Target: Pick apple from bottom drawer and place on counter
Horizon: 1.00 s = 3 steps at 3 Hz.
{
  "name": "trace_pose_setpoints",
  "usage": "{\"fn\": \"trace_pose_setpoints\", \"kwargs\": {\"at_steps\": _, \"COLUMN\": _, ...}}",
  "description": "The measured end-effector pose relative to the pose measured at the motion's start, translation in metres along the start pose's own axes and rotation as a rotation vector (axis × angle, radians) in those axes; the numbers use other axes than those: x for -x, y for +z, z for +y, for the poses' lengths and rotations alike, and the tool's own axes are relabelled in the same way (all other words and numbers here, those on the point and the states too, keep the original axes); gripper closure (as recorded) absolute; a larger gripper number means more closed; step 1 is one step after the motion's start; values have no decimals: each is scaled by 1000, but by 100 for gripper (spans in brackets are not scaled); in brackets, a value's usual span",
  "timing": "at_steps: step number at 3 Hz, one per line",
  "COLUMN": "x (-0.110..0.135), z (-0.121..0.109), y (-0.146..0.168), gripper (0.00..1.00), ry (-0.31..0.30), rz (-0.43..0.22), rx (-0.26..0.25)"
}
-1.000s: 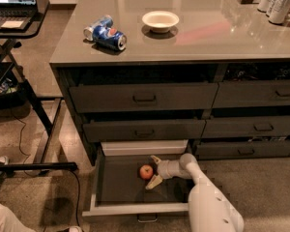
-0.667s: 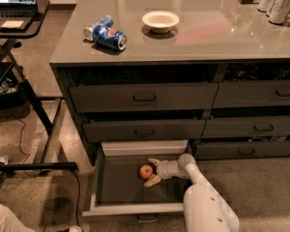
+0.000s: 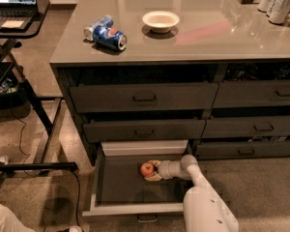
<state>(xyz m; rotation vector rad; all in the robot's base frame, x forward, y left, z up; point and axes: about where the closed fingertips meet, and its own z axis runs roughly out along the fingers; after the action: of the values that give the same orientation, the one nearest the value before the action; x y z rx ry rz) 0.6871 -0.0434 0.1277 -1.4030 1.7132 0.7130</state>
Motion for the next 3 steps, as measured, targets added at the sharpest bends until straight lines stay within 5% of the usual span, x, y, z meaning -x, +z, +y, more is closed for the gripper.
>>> {"fn": "trace_pose_setpoints", "kwargs": {"at_steps": 1, "x": 10, "z": -1, "y": -12, "gripper": 87, "ry": -8, "rz": -47, "rx": -14}}
{"fn": "trace_pose_setpoints", "kwargs": {"at_steps": 2, "x": 33, "z": 9, "y": -42, "gripper": 100, "ry": -49, "rz": -111, "rx": 6}}
{"fn": "trace_pose_setpoints", "kwargs": {"at_steps": 3, "x": 63, "z": 14, "y": -107, "gripper": 100, "ry": -125, "rz": -127, "rx": 17}}
